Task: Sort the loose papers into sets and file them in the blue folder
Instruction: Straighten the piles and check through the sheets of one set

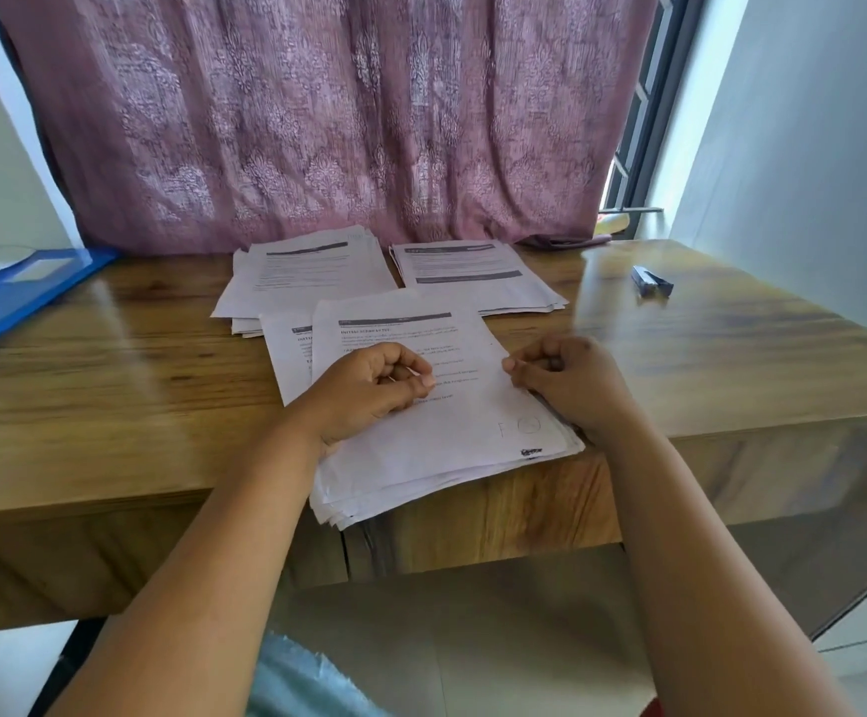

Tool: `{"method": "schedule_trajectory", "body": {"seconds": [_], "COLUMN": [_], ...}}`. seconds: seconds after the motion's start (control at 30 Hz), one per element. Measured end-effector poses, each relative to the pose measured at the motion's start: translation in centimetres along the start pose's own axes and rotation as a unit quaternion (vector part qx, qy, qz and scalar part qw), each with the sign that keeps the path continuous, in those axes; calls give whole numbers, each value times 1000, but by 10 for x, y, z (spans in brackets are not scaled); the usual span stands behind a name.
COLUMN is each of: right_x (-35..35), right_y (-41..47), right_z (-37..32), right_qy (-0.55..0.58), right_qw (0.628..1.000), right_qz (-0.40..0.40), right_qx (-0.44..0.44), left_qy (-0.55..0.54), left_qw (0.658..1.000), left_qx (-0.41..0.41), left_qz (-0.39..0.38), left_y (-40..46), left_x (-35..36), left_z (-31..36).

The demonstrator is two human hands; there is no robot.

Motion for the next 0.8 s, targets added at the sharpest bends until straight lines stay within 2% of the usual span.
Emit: {"method": "schedule_trajectory", "body": {"seconds": [0.13,0.33,0.47,0.67,0.8], "right_x": [-2,1,1,5,4], "right_y": [2,0,0,-3,-4], "right_z": [0,-2,-1,4,2], "right_qy": [-14,-9,-4,-17,-39], "right_qw": [1000,999,1000,998,996], "right_qz": [7,-23,-25,24,20], "right_qx": [10,21,-1,-61,-78], "left_qy": [16,16,17,20,12], "left_qw": [1000,1000,1000,1000,1000], "left_qx": [10,15,15,18,12], "left_qz": [2,2,1,3,0], "left_y": [0,0,0,2,3], "left_x": [0,0,0,-1,-1], "left_z": [-3,-4,-4,-7,-7]}}
Point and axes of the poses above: each hand's wrist, its own y-axis towards the middle knuckle, its own x-axis out of the palm, z = x × y, the point moved 1 cm from there along y, towards the middle knuckle, and after that the axes turned 4 degrees about -z, right-handed, at the moved point
